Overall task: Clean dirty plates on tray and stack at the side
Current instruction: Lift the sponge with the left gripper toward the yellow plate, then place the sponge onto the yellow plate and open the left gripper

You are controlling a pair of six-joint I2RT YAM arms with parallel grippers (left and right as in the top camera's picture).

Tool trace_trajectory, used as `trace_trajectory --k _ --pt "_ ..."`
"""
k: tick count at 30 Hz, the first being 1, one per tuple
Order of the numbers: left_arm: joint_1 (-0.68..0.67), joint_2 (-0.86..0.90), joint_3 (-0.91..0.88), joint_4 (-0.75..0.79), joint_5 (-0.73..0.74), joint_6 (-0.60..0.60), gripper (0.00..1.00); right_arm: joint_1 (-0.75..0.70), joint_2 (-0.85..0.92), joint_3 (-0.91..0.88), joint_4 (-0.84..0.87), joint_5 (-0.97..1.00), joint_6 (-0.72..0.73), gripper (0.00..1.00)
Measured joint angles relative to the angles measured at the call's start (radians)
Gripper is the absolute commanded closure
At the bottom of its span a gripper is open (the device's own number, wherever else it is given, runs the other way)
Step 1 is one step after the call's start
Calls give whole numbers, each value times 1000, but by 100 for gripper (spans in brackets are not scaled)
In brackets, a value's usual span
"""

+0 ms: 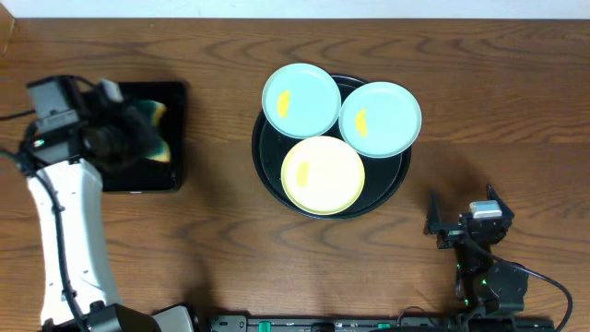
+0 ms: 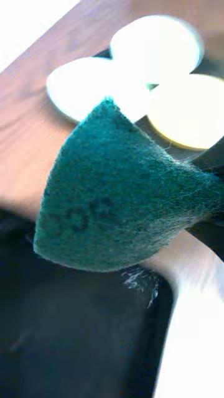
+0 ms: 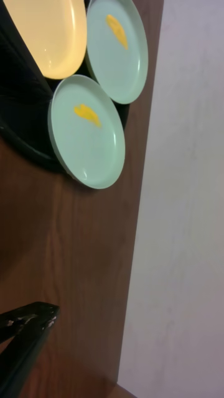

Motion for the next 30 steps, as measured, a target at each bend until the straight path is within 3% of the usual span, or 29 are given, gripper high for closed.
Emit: trace_trajectory --k 8,18,30 --pt "-294 13 -105 -23 75 -48 93 0 0 0 0 0 0 1" --pt "-610 16 -402 330 -17 -313 93 0 0 0 -1 0 0 1" --pt "-851 47 -428 637 -248 -517 93 0 0 0 -1 0 0 1"
